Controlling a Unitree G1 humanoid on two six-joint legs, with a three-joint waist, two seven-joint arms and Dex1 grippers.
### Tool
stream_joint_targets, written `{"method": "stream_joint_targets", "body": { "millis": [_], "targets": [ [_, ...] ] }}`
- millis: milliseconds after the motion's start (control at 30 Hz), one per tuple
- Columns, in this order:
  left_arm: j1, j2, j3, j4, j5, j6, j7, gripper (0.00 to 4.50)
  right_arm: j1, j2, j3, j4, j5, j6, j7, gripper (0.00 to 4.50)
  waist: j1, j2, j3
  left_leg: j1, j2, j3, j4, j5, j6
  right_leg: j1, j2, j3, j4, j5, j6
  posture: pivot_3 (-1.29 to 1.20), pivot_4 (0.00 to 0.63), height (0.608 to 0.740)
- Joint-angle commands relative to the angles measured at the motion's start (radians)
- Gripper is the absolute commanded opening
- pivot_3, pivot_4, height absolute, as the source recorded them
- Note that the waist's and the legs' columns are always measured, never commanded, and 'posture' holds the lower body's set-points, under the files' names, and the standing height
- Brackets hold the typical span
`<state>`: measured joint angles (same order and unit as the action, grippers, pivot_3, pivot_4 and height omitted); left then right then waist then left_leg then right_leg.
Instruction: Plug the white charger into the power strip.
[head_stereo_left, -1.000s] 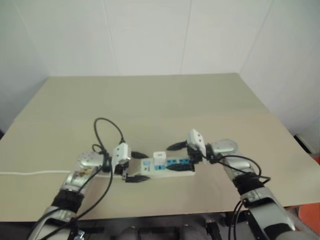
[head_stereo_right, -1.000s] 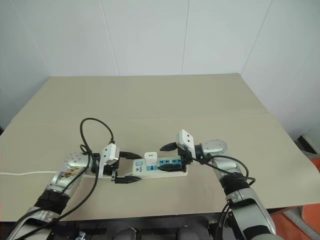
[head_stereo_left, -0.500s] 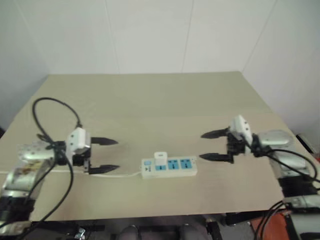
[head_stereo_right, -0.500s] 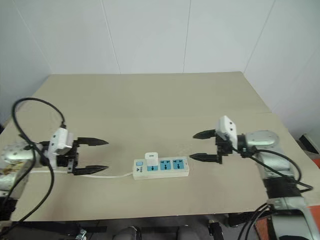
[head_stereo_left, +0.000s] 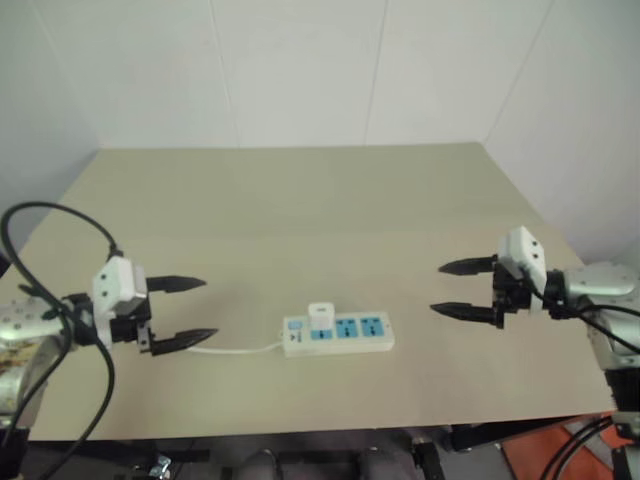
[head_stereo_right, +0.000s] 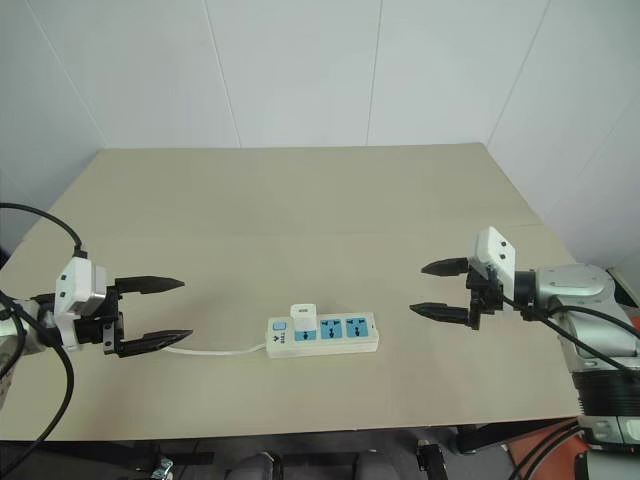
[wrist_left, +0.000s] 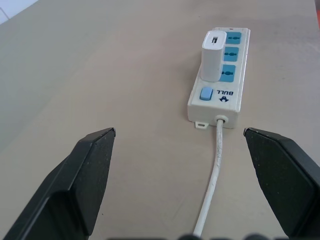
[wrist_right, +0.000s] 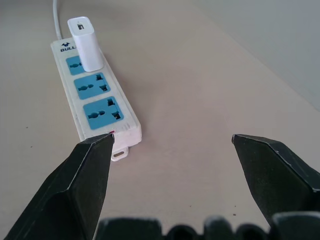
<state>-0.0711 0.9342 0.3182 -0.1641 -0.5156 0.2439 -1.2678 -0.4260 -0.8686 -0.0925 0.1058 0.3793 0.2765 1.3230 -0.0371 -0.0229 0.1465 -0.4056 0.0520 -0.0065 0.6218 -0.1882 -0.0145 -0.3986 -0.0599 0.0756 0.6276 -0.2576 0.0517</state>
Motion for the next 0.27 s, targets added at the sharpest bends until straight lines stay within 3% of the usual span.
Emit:
{"method": "stream_joint_targets", "body": {
  "millis": [33, 267],
  "targets": [
    [-0.011, 0.0, 0.005, -0.022, -0.024, 0.004, 0.001, 4.48, 0.001, -0.008, -0.031, -0.046, 0.033, 0.016, -0.012, 4.5, 0.0, 0.0, 0.0, 0.0, 0.0, 0.0, 0.0, 0.0, 0.0, 0.0, 0.0, 0.0, 0.0, 0.0, 0.0, 0.0, 0.15, 0.74],
    [-0.007, -0.012, -0.008, -0.028, -0.03, 0.018, 0.007, 4.48, 0.026, -0.025, -0.045, -0.098, 0.054, 0.061, -0.04, 4.5, 0.001, 0.0, 0.0, -0.001, 0.0, 0.0, -0.001, 0.0, 0.0, 0.0, 0.0, 0.0, -0.001, 0.002, -0.004, 0.0, 0.15, 0.74]
  ]
}}
